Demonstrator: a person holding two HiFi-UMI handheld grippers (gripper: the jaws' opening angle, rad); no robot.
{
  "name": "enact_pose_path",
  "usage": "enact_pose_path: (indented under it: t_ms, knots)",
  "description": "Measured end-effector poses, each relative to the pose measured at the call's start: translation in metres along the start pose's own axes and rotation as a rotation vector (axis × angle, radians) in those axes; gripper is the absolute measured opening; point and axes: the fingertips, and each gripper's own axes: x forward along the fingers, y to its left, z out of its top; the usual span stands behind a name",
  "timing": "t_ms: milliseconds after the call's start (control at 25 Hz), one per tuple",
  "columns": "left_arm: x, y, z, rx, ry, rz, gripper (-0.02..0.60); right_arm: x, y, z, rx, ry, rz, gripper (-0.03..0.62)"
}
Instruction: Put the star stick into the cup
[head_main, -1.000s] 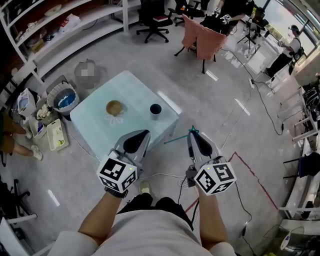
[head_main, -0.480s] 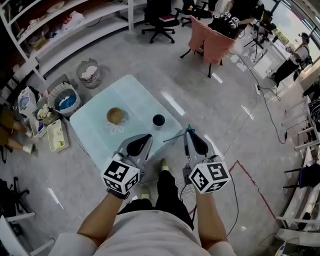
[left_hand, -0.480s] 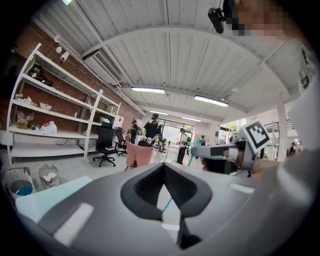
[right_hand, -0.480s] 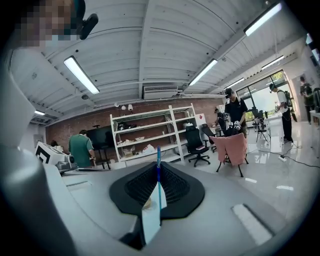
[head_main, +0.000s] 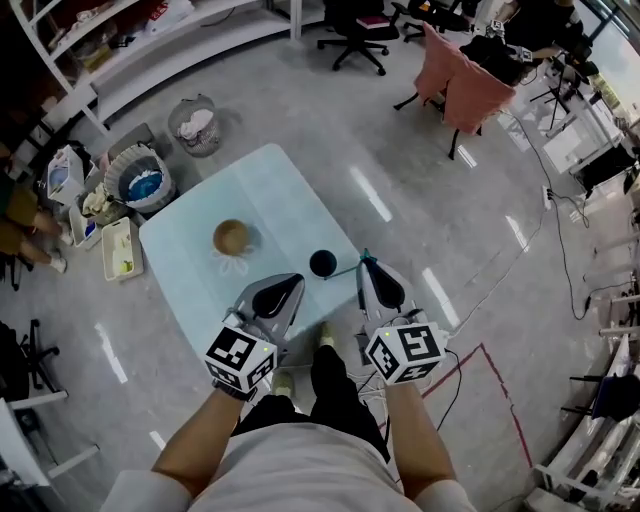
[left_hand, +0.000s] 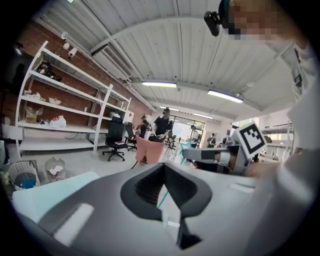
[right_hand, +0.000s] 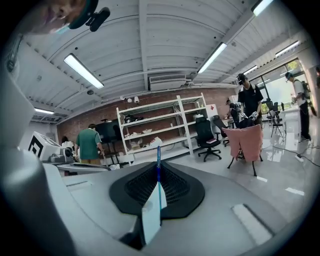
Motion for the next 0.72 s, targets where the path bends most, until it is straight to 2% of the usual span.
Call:
enact_pose_path:
  t_ms: [320,720]
  knots:
    - [0.046,0.033,-0.016,-0.035,0.033,0.080,0.006,0.071,-0.032,-0.036,-0.020,0.095,0.101,0.029]
    - [0.078,0.054,-0.056,-0.085,0.058,0.146,0.006,0.109,-0.043,-0.095,-0.041,0.195,0.190,0.029]
